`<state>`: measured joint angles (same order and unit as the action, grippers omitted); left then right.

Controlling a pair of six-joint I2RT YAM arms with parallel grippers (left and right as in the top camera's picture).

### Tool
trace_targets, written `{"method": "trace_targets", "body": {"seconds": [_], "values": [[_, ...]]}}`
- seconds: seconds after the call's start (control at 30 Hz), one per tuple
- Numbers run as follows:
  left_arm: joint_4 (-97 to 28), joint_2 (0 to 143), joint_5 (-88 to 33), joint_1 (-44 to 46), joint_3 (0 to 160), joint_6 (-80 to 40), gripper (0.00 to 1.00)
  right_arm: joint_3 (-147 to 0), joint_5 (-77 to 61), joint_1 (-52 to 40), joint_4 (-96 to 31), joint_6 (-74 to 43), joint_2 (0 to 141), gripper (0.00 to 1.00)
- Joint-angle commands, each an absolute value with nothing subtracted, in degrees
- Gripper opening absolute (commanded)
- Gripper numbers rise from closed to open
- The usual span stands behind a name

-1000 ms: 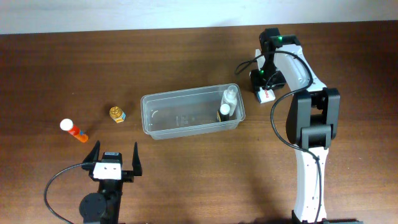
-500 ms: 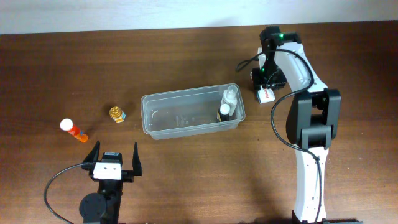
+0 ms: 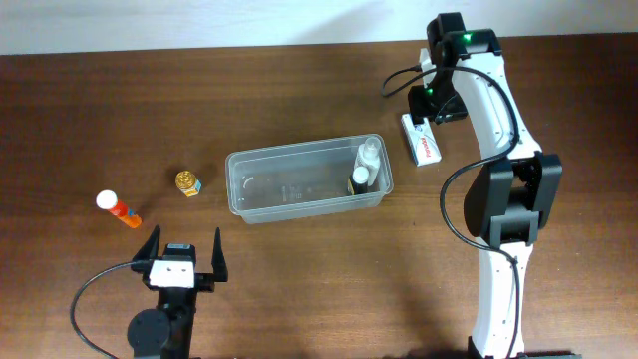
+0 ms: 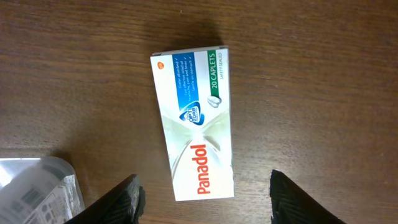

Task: Pack container
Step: 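Grasp the Panadol box by its end and lift it upright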

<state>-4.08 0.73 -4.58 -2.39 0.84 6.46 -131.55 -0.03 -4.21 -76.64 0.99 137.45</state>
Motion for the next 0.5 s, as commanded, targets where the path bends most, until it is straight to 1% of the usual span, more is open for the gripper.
{"method": "trace_targets", "body": {"seconds": [0.0,0.2,0.47], "values": [[-4.14,0.34,-5.17,-2.79,0.51,6.98,0.99,-130.54,0.27,-4.10,-76.01,2.83,137.38,0.63],[-4.14,0.34,-5.17,-2.79,0.51,6.98,0.99,-129.36,-1.08,-4.14,-74.17,4.51,139.72,0.70],[-4.14,0.34,-5.17,-2.79,0.51,6.98,0.99,-126.04,-1.32,-4.14,-71.46,4.73,140.20,0.71]]}}
